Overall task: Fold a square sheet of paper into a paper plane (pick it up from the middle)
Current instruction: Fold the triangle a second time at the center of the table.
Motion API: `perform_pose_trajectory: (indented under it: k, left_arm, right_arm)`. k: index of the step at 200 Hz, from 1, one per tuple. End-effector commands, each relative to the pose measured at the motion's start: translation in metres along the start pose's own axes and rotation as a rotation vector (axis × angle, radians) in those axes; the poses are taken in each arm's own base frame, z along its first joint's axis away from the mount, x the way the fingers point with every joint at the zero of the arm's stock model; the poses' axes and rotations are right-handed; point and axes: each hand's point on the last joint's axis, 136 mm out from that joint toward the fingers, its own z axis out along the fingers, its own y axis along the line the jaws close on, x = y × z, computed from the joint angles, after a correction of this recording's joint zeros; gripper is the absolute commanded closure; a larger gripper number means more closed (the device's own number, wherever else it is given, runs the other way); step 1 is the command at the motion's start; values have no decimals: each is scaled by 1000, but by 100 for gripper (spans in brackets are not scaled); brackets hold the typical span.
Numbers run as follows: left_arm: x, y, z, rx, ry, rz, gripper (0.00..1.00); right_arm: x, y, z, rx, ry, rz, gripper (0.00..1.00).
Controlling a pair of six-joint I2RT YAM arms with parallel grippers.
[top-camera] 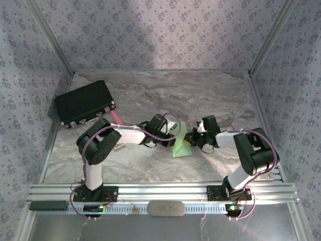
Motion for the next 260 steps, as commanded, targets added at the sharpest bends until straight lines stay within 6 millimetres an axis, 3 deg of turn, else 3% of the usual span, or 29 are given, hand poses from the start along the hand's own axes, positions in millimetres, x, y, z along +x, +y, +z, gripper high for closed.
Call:
perform_pose_trajectory:
  k: [1, 18, 42, 83, 103, 140, 170, 196, 260]
  left_arm:
    - [21, 15, 3, -30, 61, -25, 100]
    - [22, 16, 3, -30, 61, -26, 100]
    - [21, 16, 3, -30, 59, -26, 100]
    - [22, 15, 3, -24, 63, -26, 100]
    - [23, 15, 3, -24, 66, -27, 100]
    - [26, 16, 4, -23, 73, -31, 100]
    - [25, 15, 3, -22, 69, -31, 100]
    - [24, 15, 4, -21, 70, -29, 100]
    - [25, 15, 5, -16, 72, -30, 100]
  right_arm:
    - [-7, 6, -8, -4, 0, 8, 95]
    - [-15, 16, -14, -27, -13, -18, 95]
    - [-16, 11, -12, -12, -10, -19, 95]
    - [-7, -31, -2, 90, -6, 69, 96]
    - [-8, -38, -3, 103, -19, 72, 96]
    - [-19, 9, -20, -9, -43, -13, 95]
    - [-7, 35, -24, -46, -17, -74, 93]
    - [8, 37, -14, -49, 12, -69, 93]
    - [24, 17, 6, -43, 59, -30, 94]
